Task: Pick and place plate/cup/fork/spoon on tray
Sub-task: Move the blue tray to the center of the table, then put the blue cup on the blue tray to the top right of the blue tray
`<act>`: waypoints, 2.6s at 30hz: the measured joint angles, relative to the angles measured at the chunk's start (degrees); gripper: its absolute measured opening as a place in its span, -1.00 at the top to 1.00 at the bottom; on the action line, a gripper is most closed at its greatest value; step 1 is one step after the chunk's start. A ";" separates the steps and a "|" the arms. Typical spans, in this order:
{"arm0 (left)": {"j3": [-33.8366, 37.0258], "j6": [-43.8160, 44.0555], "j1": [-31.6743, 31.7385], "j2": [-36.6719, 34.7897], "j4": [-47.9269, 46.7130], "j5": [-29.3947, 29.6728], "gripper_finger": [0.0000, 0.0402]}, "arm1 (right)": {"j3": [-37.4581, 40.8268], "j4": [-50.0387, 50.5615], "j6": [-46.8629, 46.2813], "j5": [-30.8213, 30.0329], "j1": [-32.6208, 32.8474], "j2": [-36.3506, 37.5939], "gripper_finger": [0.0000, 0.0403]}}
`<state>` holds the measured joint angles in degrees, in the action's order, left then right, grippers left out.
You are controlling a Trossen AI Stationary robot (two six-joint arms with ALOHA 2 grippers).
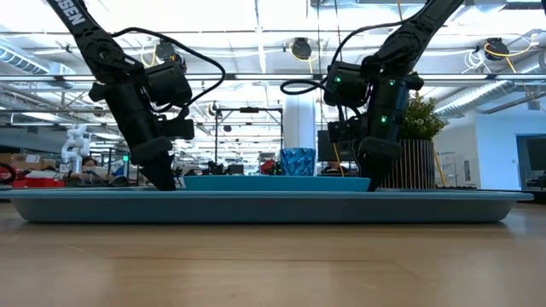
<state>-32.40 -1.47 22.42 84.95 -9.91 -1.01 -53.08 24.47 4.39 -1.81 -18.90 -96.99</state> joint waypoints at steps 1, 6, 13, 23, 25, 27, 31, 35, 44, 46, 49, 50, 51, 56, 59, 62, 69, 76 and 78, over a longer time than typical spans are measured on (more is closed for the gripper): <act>0.00 -0.43 0.17 0.00 0.00 0.08 0.29 | 0.00 0.00 -0.49 0.13 0.12 0.00 0.15; 0.00 -1.09 0.98 0.00 0.02 -0.01 0.29 | 0.00 0.07 -0.75 0.06 0.53 -0.02 0.15; 0.00 -2.57 1.53 0.00 0.21 0.63 0.29 | 0.00 0.01 -0.91 0.21 0.55 -0.02 0.15; 0.07 -3.02 1.57 0.00 0.70 1.20 0.29 | -0.02 0.02 -1.72 0.46 0.59 -0.02 0.15; 0.07 -3.05 1.57 0.00 0.72 1.30 0.29 | -0.02 0.11 -1.75 0.46 0.59 -0.02 0.15; 0.07 -3.27 1.57 0.02 0.80 1.63 0.29 | -0.02 0.11 -1.78 0.48 0.59 -0.02 0.15; 0.04 -3.41 1.88 0.07 1.09 4.14 0.29 | -0.02 0.16 -2.19 0.63 0.59 -0.02 0.15; 0.04 -2.80 2.27 0.07 1.03 3.70 0.29 | -0.02 0.13 -2.18 1.48 0.59 -0.02 0.15; 0.06 -0.75 1.07 0.03 0.50 1.36 0.29 | -0.02 0.22 -1.02 0.50 0.30 -0.02 0.15; 0.06 -0.75 0.74 0.01 0.50 1.03 0.29 | 0.00 0.22 -0.84 0.54 0.16 -0.02 0.15; 0.07 -0.77 0.65 0.00 0.53 1.01 0.29 | 0.00 0.21 -0.86 0.55 0.15 -0.02 0.15; 0.07 -0.82 0.63 0.02 0.55 1.20 0.29 | 0.00 0.22 -0.88 0.55 0.15 -0.02 0.15; 0.07 -0.91 0.59 0.00 0.60 1.59 0.29 | 0.00 0.22 -0.88 0.55 0.15 -0.02 0.15; 0.04 -1.51 0.85 0.00 0.73 2.59 0.29 | -0.01 0.20 -0.90 0.53 0.22 -0.02 0.15; 0.02 -1.43 1.18 -0.62 0.61 2.68 0.29 | -0.02 0.22 -0.90 0.52 0.22 -0.02 0.15; 0.17 -1.44 1.24 -2.26 -0.39 3.59 0.29 | 0.06 0.35 -1.60 0.51 0.22 0.53 0.15; 0.17 -1.45 1.29 -8.53 -2.21 3.82 0.29 | 0.22 1.18 -3.32 0.21 0.72 5.58 0.15; 0.09 -0.35 0.69 -14.63 -2.76 3.59 0.29 | 0.20 1.86 -5.67 0.07 3.26 11.28 0.15; 0.07 -0.31 0.07 -16.32 -2.89 3.57 0.29 | 0.16 1.99 -6.45 0.05 4.39 12.26 0.15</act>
<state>-32.33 -1.78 22.49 68.62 -12.80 2.57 -52.92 26.45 -2.06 -1.76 -14.50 -84.73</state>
